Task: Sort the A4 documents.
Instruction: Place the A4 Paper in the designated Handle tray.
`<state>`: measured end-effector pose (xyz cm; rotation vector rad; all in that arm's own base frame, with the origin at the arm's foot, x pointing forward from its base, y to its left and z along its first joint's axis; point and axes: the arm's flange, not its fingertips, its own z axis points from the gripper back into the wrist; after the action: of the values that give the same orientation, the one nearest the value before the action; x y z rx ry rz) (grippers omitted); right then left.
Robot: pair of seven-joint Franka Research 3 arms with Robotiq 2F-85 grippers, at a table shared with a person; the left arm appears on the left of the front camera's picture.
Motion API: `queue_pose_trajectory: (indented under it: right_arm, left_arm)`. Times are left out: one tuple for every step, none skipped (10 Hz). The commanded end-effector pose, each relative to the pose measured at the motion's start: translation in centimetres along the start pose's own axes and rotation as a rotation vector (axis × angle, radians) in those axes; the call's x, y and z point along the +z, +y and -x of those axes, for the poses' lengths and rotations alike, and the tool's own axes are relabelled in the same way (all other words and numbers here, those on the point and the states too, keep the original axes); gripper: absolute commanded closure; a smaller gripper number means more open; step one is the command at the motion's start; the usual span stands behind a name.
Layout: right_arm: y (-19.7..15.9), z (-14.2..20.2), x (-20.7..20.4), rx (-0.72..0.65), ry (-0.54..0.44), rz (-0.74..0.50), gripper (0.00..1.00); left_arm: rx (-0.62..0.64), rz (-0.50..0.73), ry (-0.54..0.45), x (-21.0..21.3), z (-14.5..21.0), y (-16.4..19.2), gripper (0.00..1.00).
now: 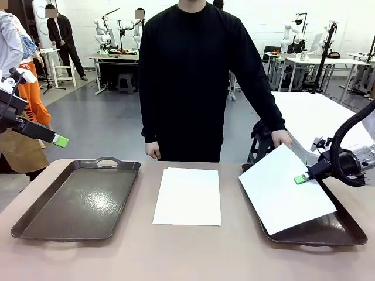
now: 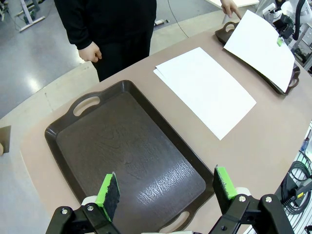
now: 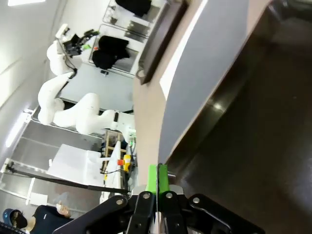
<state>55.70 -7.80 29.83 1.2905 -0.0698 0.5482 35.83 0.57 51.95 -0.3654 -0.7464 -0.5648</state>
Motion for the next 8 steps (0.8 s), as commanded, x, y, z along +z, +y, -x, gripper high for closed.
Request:
queue_pose_trajectory:
  right_arm:
    - [0.4, 0.1, 0.2, -0.056, -0.002, 0.109, 0.99]
    - [0.0, 0.5, 0.4, -0.091, -0.007, 0.149, 0.99]
    - [-0.3, 0.7, 0.7, -0.114, -0.051, 0.180, 0.99]
    - [-0.5, 0.9, 1.0, -0.138, -0.074, 0.219, 0.99]
    - [-0.7, 1.1, 1.0, -0.163, -0.065, 0.254, 0.99]
    - [-1.0, 1.3, 1.0, -0.186, -0.077, 0.289, 0.99]
    - [-1.2, 1.6, 1.2, -0.205, -0.085, 0.305, 0.99]
    - [-1.3, 2.0, 1.5, -0.222, -0.087, 0.308, 0.99]
  left_arm:
    - [0.000, 0.009, -0.008, -0.1, 0.1, 0.2, 0.00]
    - [0.000, 0.009, -0.008, -0.1, 0.1, 0.2, 0.00]
    - [0.000, 0.009, -0.008, -0.1, 0.1, 0.2, 0.00]
    - [0.000, 0.009, -0.008, -0.1, 0.1, 0.2, 0.00]
    - [0.000, 0.009, -0.008, -0.1, 0.1, 0.2, 0.00]
    - [0.000, 0.009, -0.008, -0.1, 0.1, 0.2, 0.00]
    - [0.000, 0.009, -0.008, -0.1, 0.1, 0.2, 0.00]
    - [0.000, 0.009, -0.008, -0.1, 0.1, 0.2, 0.00]
